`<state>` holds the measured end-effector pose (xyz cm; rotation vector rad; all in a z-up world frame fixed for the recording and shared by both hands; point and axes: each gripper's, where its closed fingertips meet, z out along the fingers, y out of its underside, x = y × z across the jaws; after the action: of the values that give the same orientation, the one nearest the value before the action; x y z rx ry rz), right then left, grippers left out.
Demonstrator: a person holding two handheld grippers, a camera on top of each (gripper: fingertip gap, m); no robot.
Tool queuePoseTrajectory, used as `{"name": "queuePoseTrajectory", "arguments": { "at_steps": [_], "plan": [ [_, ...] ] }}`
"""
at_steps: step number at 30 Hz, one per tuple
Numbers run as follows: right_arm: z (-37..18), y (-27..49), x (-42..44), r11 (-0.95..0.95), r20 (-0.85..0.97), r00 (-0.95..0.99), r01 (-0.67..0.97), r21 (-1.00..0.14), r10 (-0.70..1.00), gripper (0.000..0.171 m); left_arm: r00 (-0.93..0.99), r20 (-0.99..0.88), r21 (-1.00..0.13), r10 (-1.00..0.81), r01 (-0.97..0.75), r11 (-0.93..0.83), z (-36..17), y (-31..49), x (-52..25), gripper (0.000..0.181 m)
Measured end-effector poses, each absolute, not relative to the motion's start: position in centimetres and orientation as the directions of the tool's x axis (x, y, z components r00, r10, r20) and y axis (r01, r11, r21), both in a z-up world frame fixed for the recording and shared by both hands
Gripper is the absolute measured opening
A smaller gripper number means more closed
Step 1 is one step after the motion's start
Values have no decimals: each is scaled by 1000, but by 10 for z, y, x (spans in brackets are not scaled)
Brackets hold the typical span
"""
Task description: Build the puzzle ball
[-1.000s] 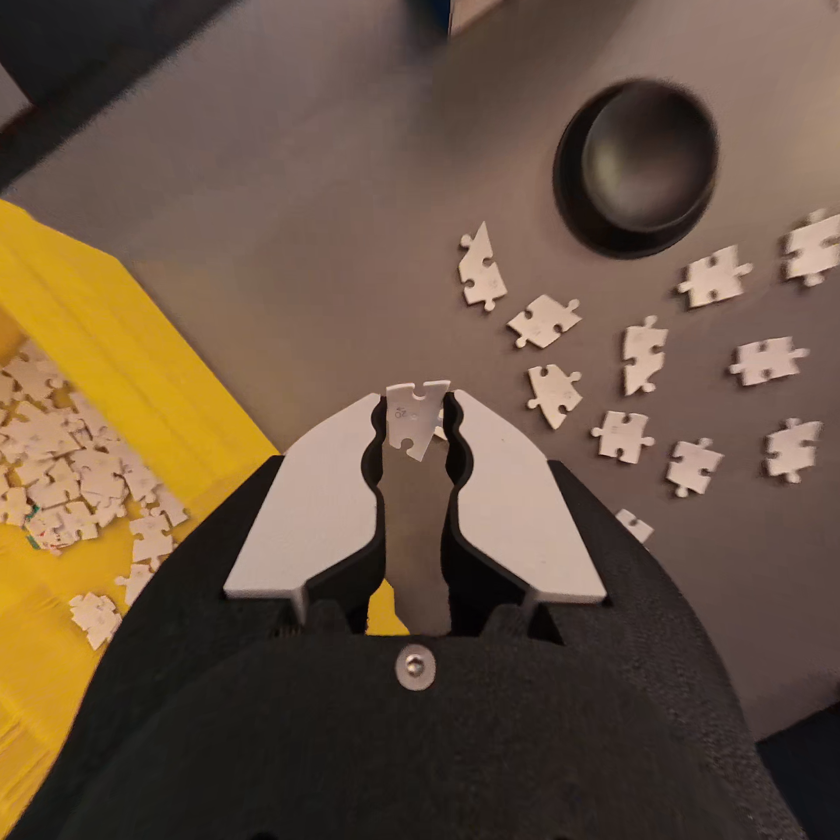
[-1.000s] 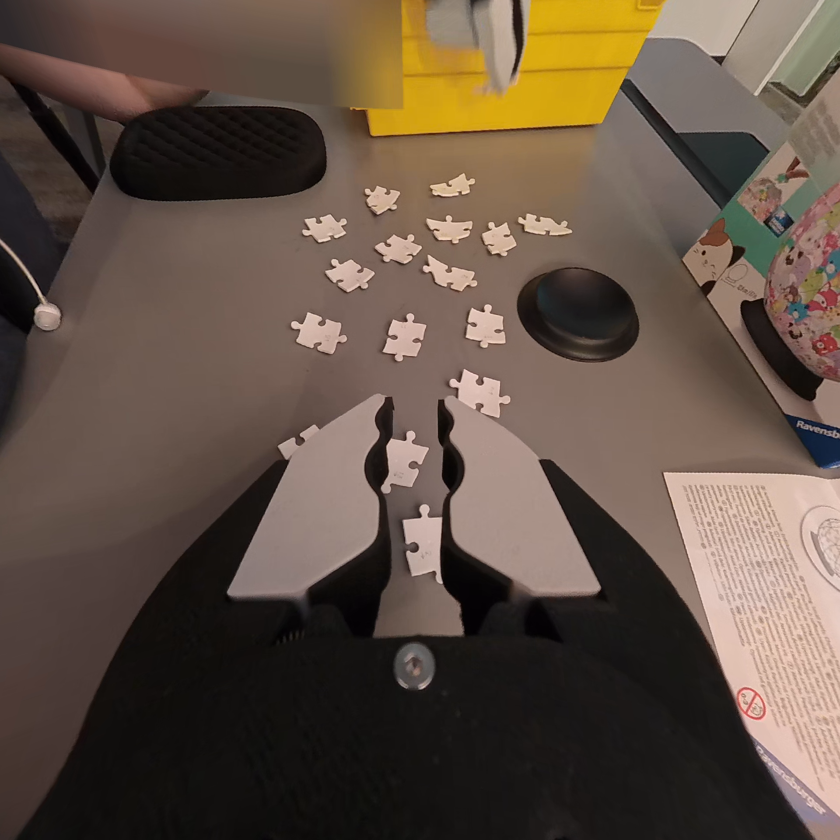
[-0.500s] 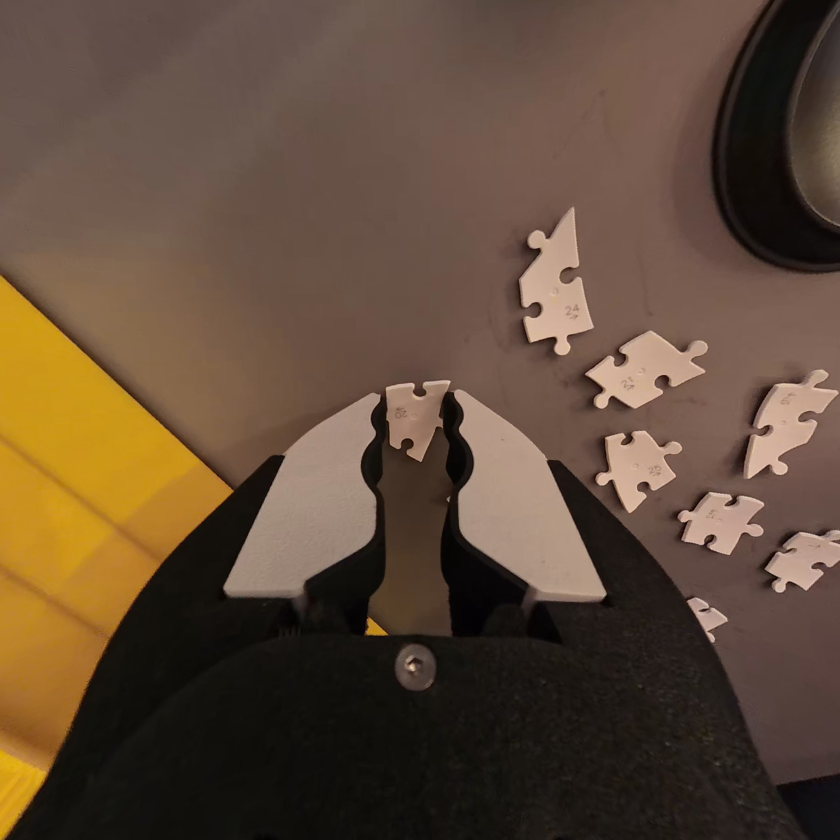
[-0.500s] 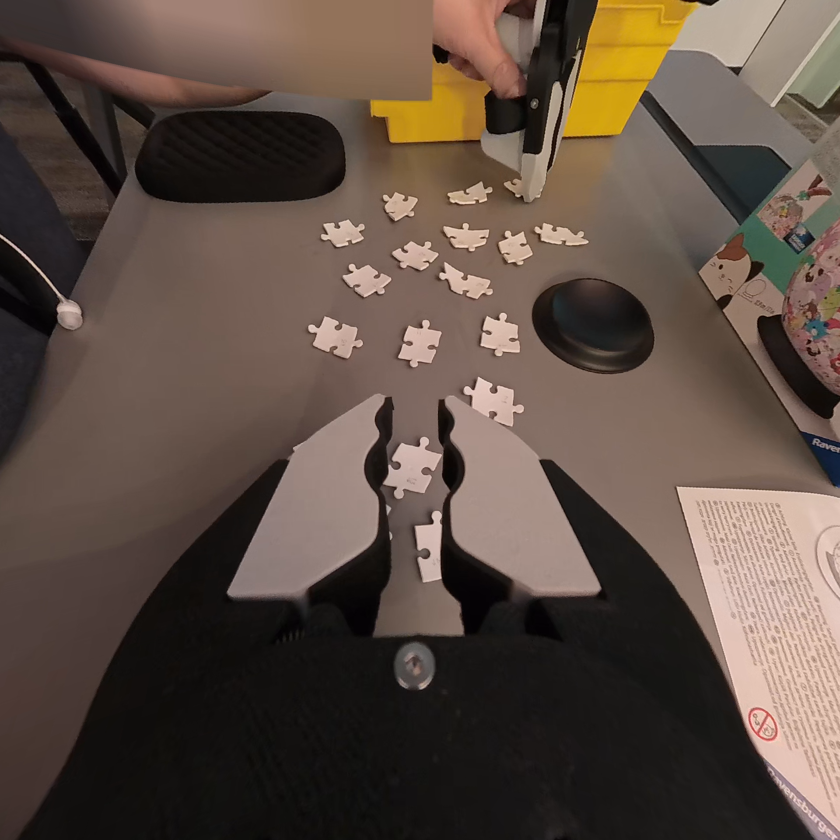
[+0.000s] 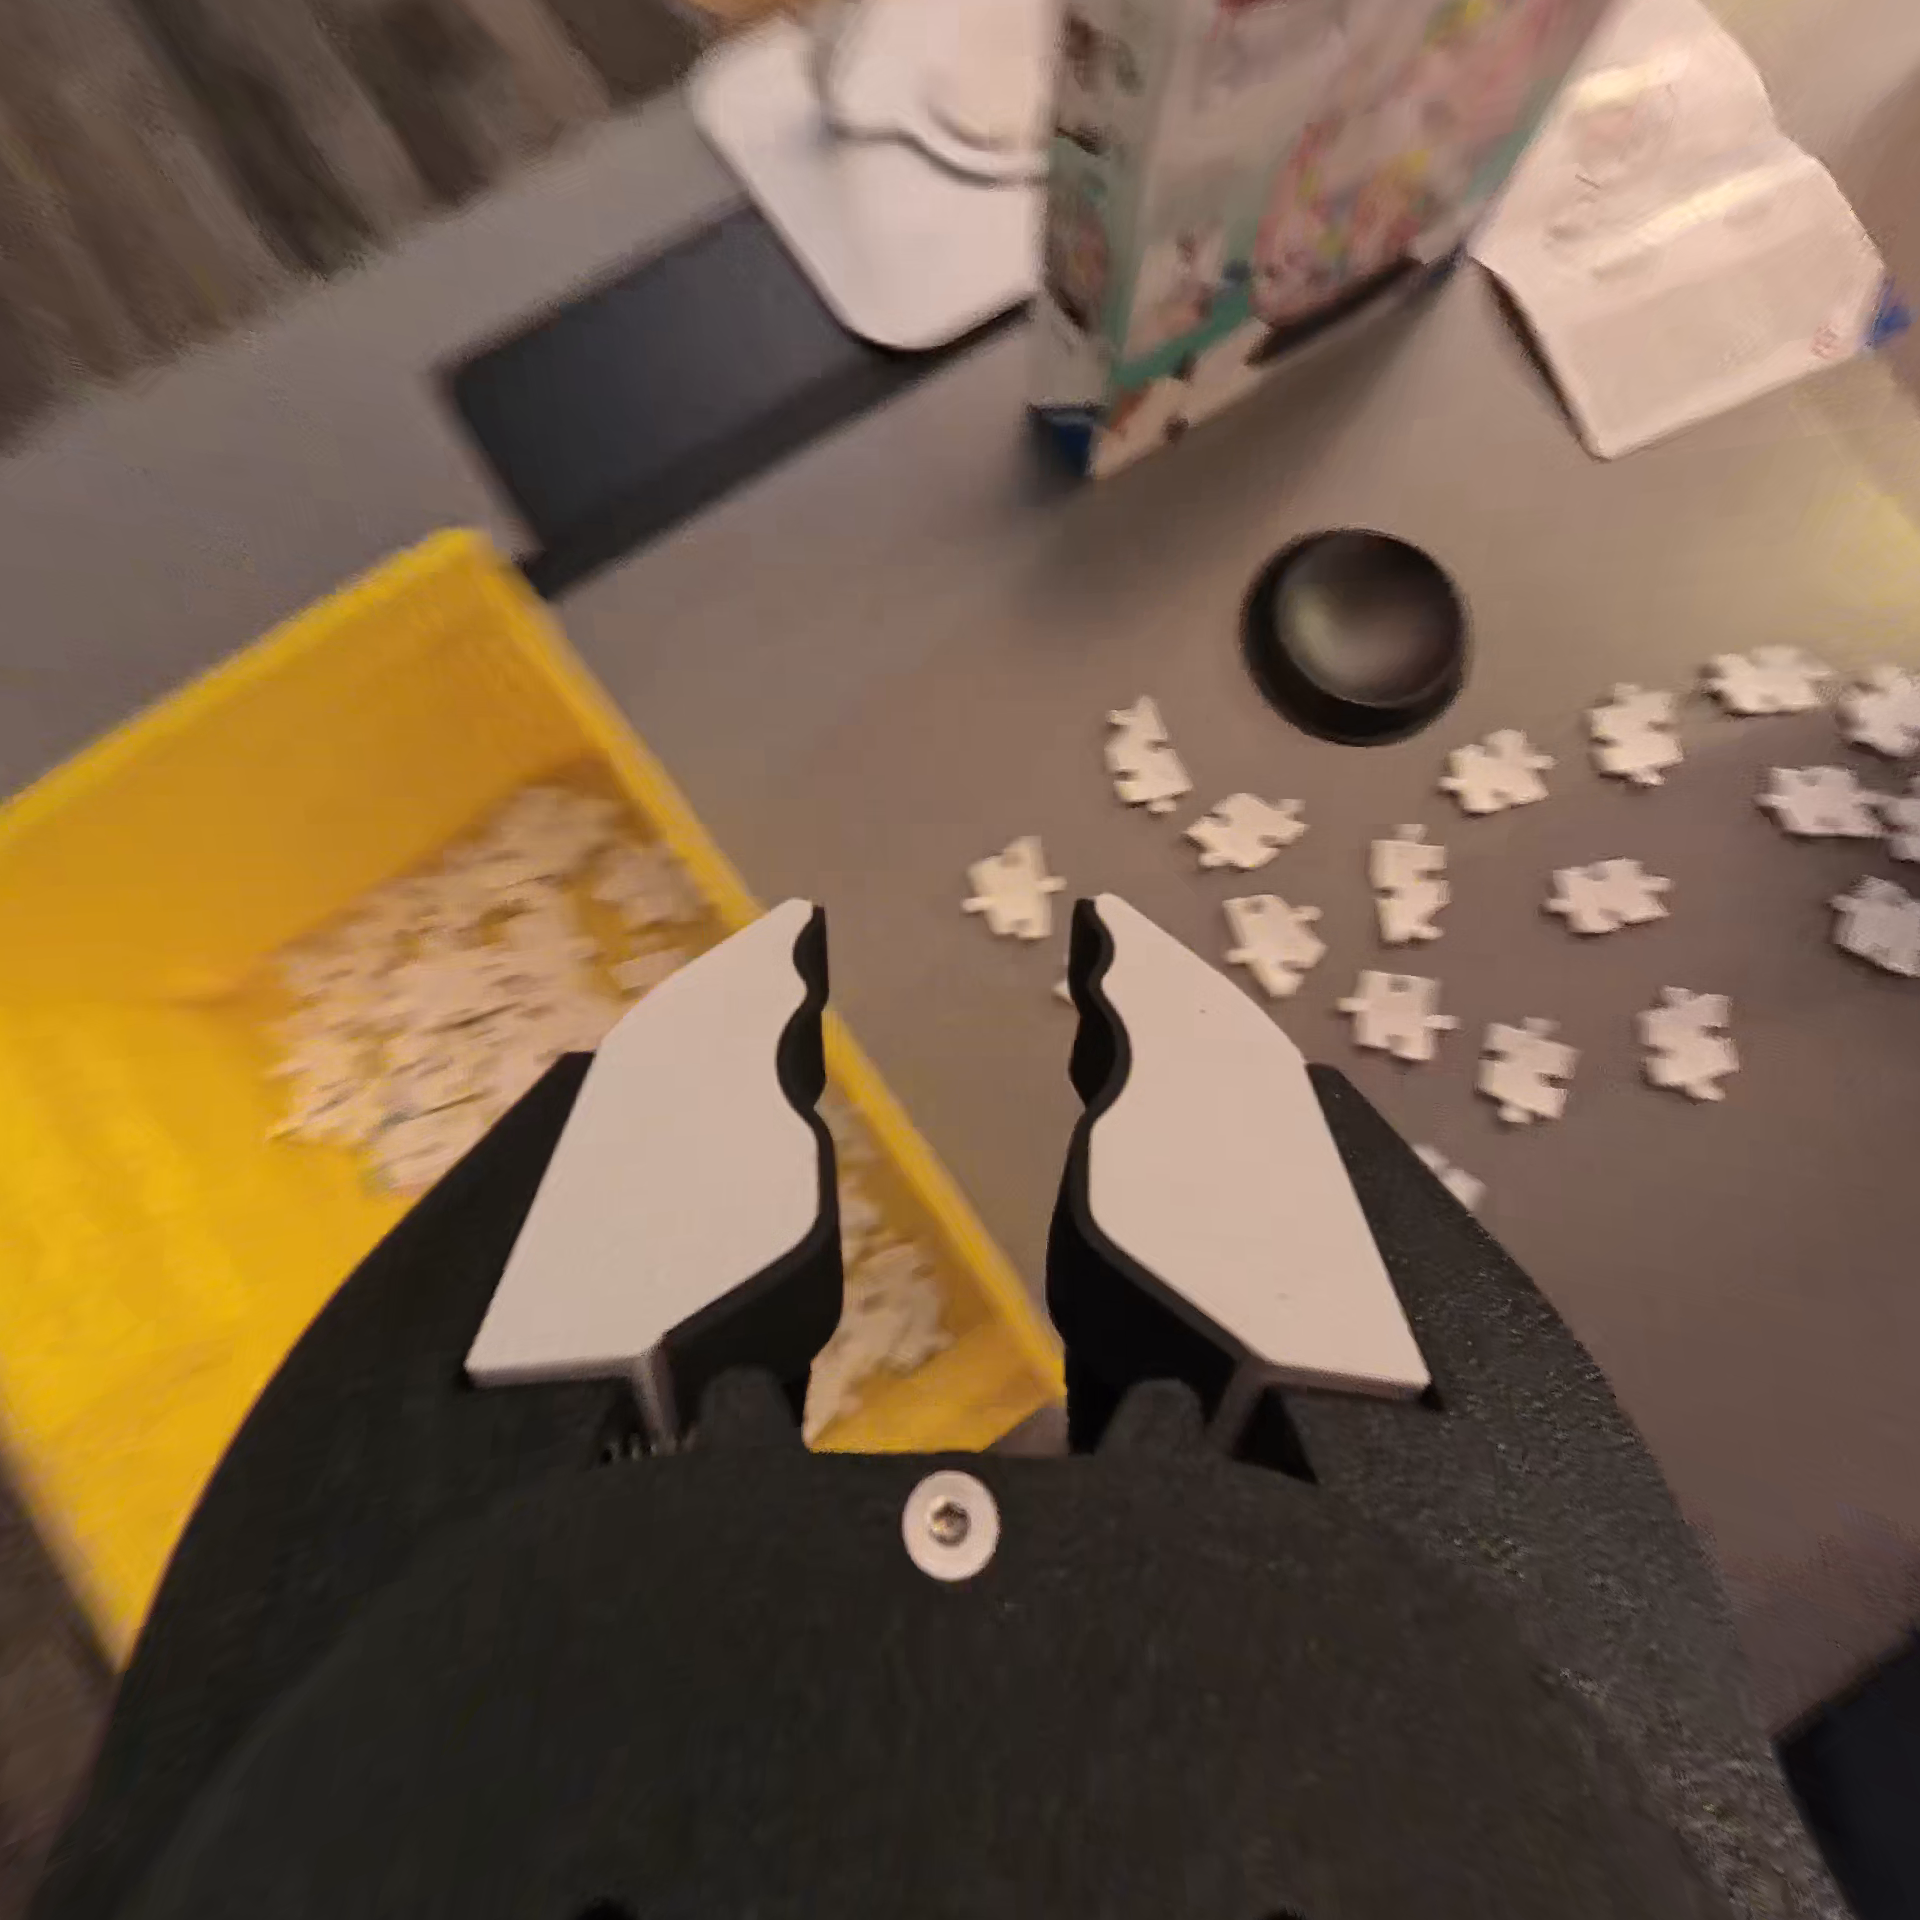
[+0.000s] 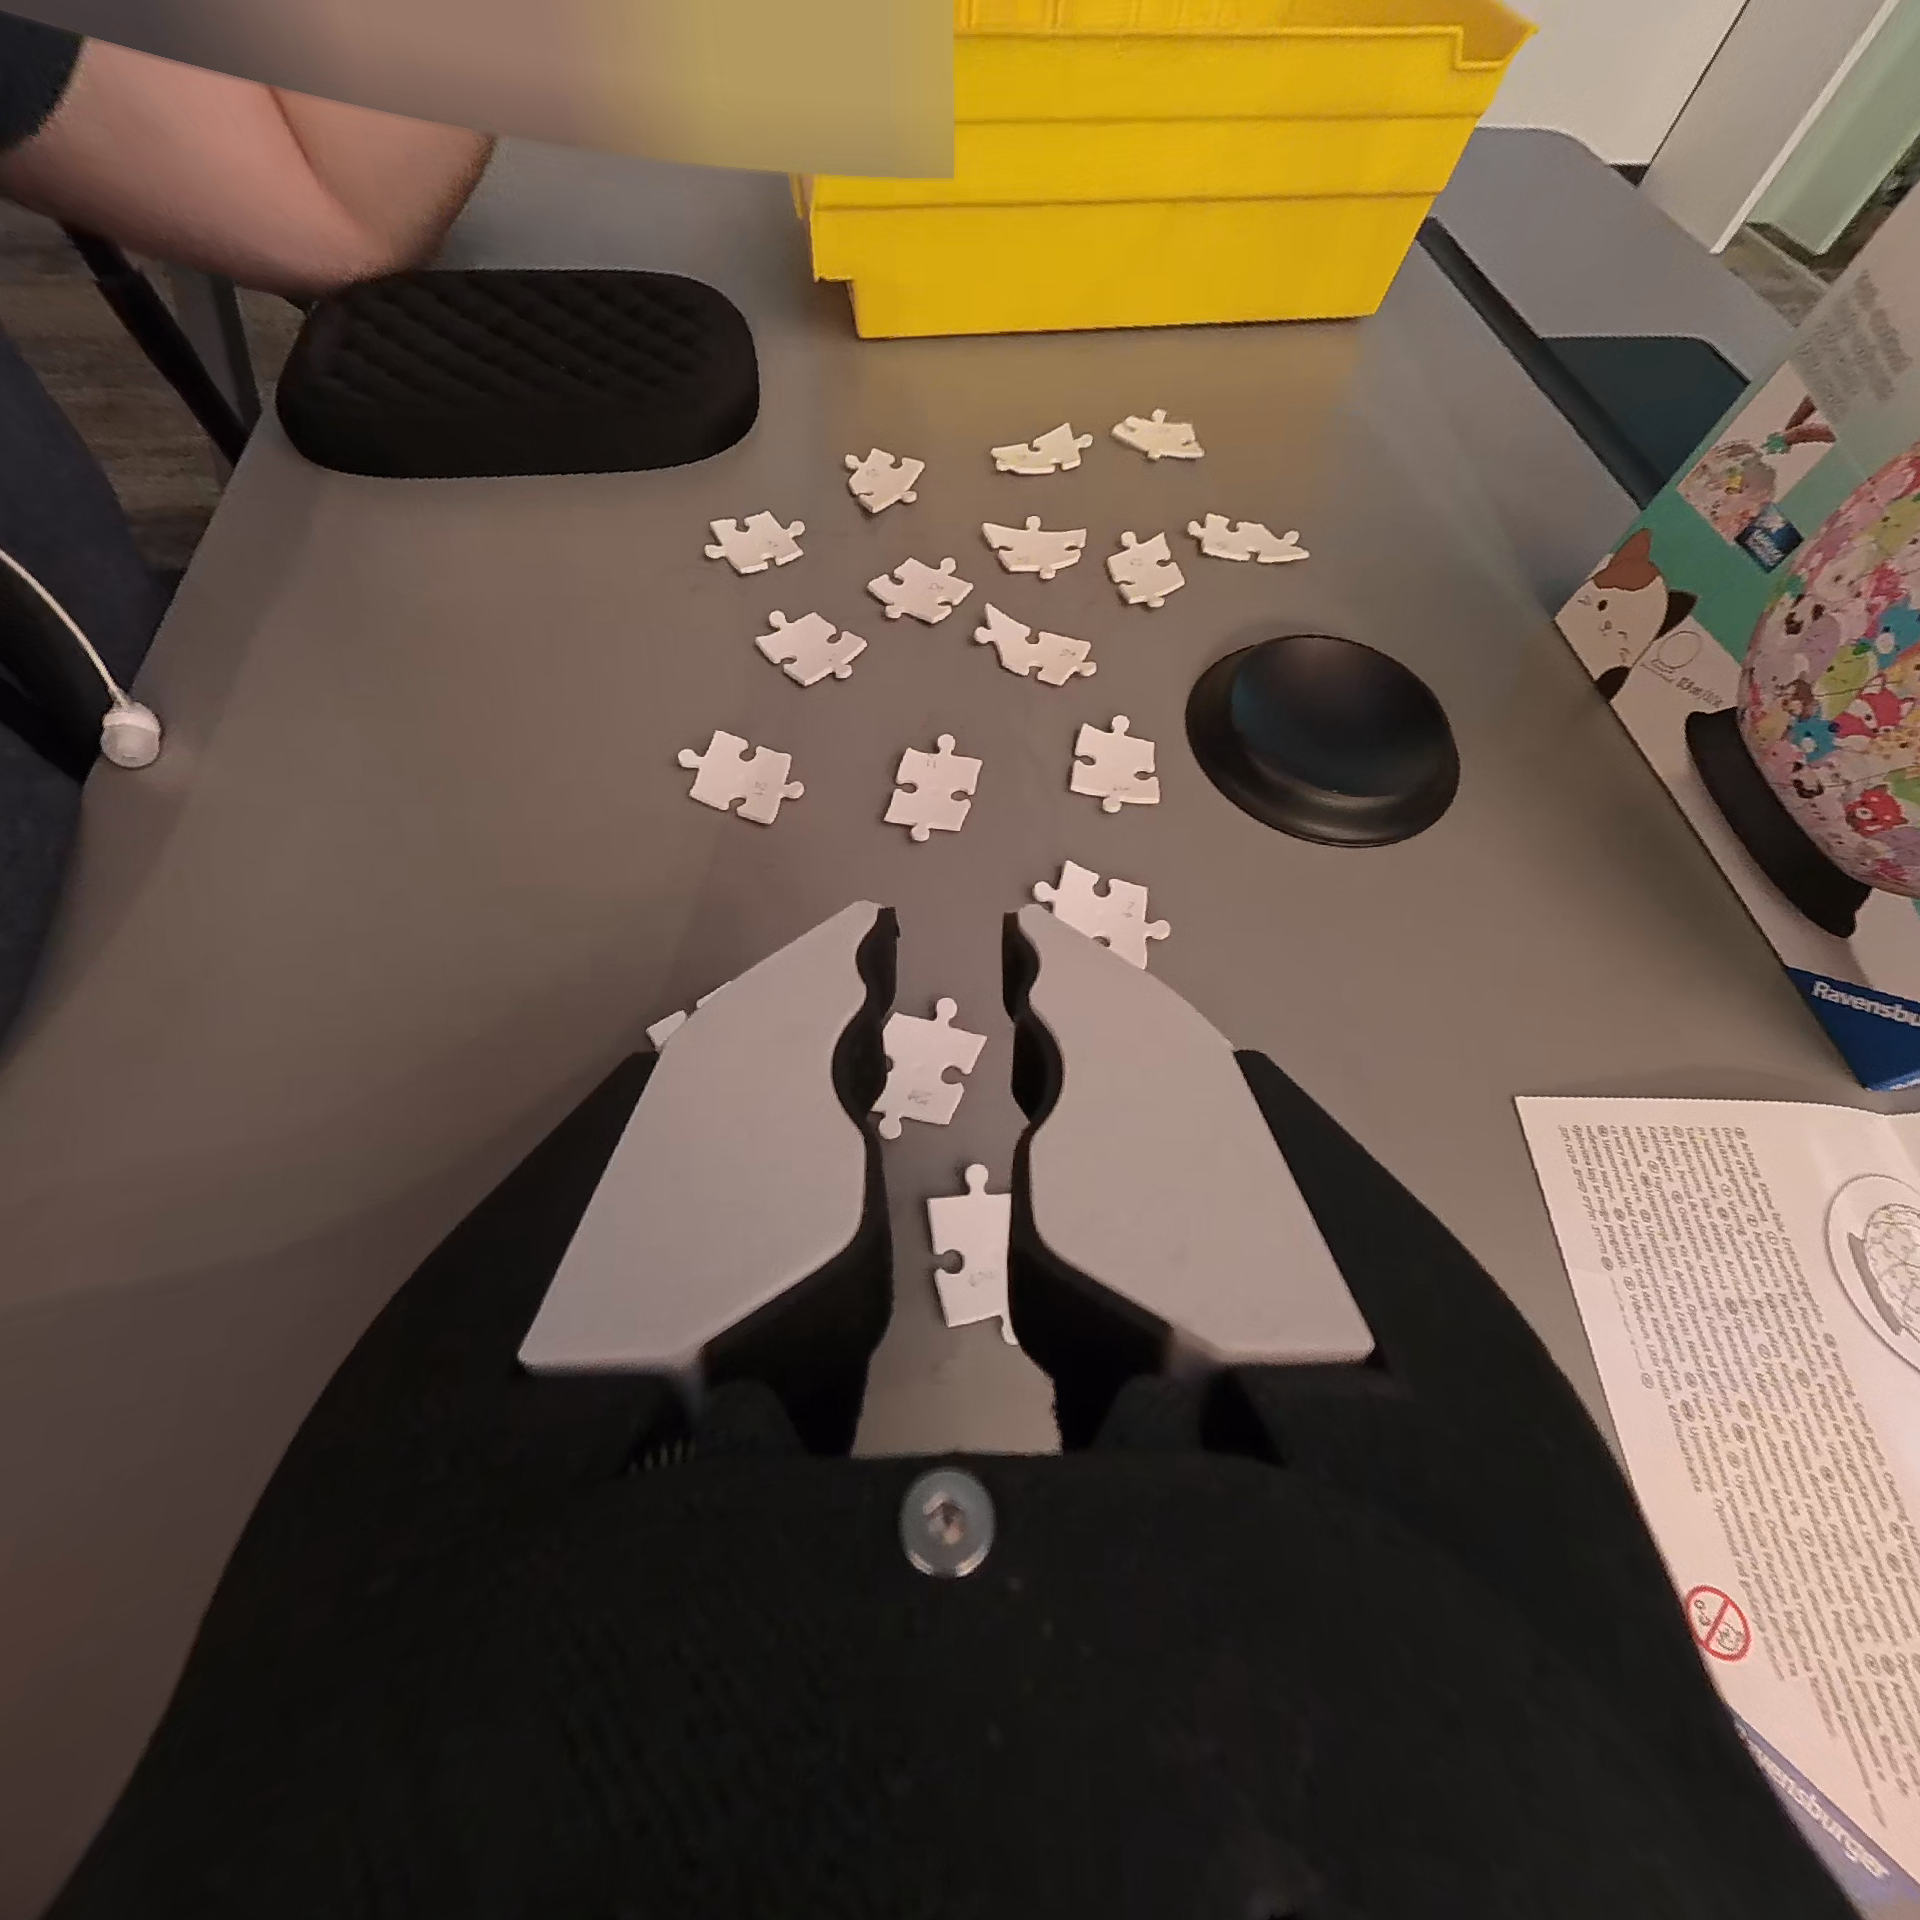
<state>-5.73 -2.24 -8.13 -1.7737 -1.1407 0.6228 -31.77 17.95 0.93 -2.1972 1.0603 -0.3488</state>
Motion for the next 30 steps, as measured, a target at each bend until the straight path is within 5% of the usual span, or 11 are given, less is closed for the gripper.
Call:
{"name": "queuePoseTrajectory", "arguments": {
  "at_steps": [3, 5, 8, 13, 30],
  "plan": [
    [-77, -20, -56, -156, 57, 456, 415, -896, 888, 20, 714, -182, -664, -676, -597, -451, 15, 198, -399, 55],
    [-76, -18, -53, -159, 57, 471, 406, -900, 880, 20, 748, -188, -536, -636, -621, -572, -11, 201, -446, 41],
    [-77, -14, -50, -176, 45, 491, 396, -901, 870, 20, 811, -133, -305, -569, -580, -756, -54, 200, -483, 42],
    [-83, -12, -47, -196, 43, 510, 405, -893, 859, 20, 819, -179, -133, -545, -569, -812, -90, 207, -504, 47],
    [-92, -6, -45, -235, 5, 514, 401, -886, 858, 20, 939, -128, -88, -320, -332, -939, -132, 239, -509, 45]
  ]
}}
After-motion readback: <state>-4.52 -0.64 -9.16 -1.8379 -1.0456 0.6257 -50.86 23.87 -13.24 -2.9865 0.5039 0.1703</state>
